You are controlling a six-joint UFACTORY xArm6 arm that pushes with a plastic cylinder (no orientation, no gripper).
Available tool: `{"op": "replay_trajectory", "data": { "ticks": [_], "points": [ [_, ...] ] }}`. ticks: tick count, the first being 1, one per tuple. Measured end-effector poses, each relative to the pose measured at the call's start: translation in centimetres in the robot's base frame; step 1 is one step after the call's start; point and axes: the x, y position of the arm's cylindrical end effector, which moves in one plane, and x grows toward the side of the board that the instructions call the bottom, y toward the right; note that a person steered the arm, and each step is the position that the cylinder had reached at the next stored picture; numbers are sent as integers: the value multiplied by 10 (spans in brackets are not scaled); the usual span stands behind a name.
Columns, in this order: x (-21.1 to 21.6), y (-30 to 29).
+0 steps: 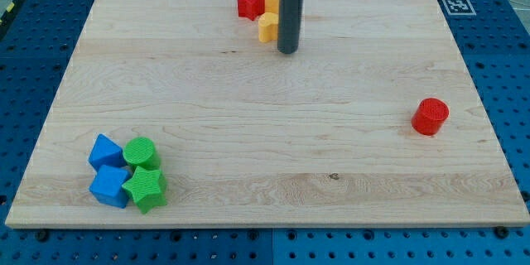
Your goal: Move the red circle right to the yellow heart
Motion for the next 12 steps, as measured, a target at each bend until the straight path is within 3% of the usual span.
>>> {"op": "replay_trajectory", "data": {
  "ticks": [2, 3, 4, 6, 7, 8, 10, 11, 12],
  "points": [
    [-32, -37],
    [-1, -14],
    [79, 18],
    [201, 144],
    [208, 235],
    [192, 272],
    [103, 193],
    [98, 195],
    [122, 232]
  ]
}}
